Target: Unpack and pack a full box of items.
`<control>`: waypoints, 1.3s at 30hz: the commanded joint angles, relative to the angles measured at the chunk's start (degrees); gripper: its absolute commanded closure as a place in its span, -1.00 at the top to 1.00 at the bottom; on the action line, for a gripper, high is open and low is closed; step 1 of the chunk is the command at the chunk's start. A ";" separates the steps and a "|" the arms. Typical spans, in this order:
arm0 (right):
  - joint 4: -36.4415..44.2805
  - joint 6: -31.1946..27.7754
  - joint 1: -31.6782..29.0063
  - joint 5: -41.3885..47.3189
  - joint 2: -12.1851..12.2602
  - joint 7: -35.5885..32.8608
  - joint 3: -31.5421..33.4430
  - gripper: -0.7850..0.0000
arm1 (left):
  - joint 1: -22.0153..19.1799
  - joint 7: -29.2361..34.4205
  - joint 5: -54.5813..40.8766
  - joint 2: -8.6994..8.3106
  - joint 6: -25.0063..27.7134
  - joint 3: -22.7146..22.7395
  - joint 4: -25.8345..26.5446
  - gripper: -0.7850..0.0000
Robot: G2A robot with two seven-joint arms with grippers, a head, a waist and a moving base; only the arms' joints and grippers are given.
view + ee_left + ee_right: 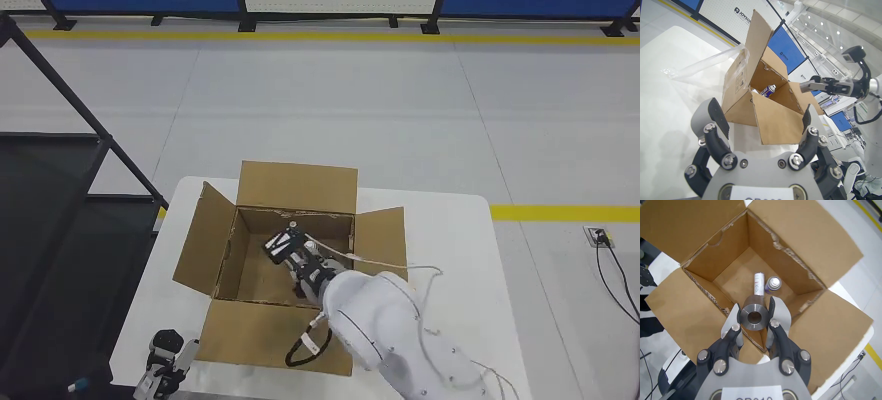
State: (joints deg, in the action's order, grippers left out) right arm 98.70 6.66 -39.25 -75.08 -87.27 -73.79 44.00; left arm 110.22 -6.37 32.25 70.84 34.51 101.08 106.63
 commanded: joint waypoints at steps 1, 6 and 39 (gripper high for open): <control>-6.96 1.51 2.95 1.44 -1.46 1.13 -3.66 -1.00 | 0.00 0.00 0.00 0.00 0.00 0.00 0.00 1.00; -22.13 6.00 8.95 5.31 -5.78 7.97 -9.54 -1.00 | 0.00 0.00 0.00 0.00 0.00 0.00 0.00 1.00; -68.05 4.50 24.93 22.40 -24.30 24.19 -14.62 0.08 | 0.00 0.00 0.00 0.00 0.00 0.00 0.00 1.00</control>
State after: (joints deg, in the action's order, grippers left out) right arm 30.39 11.42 -14.44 -52.74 -111.57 -49.67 29.14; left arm 110.22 -6.37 32.25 70.84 34.51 101.08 106.63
